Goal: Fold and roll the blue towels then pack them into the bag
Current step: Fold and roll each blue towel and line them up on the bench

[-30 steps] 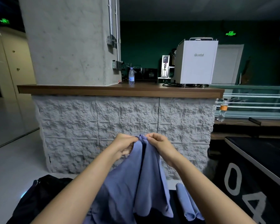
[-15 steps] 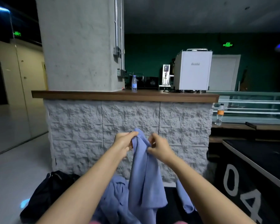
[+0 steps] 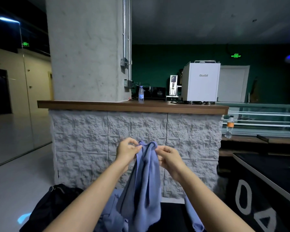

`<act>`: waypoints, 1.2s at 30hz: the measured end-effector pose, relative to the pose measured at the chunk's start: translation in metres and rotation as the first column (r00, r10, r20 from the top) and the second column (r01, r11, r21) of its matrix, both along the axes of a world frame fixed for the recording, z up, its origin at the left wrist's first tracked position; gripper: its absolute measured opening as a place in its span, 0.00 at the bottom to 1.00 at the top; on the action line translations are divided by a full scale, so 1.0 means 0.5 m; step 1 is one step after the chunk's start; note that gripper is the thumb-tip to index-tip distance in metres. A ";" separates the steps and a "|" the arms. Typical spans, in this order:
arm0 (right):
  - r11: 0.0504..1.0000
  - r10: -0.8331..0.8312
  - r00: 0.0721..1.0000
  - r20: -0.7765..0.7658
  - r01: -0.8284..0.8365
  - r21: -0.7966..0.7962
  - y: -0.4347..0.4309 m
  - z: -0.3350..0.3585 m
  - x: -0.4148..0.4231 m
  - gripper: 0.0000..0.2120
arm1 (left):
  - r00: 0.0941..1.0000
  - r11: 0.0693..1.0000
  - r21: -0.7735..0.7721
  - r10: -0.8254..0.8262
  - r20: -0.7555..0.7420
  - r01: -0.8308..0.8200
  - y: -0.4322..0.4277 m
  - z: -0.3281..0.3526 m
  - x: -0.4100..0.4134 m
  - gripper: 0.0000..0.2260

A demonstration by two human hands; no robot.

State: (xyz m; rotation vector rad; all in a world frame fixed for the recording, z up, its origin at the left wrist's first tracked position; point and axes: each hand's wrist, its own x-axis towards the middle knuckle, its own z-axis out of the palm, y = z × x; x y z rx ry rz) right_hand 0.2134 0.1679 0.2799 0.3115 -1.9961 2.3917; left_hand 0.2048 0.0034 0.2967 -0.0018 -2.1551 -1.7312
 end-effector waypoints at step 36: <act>0.766 -0.367 0.813 -0.452 0.540 0.349 0.072 -0.027 -0.043 0.07 | 0.970 0.642 -0.733 -0.219 0.106 0.225 -0.046 -0.121 -0.023 0.07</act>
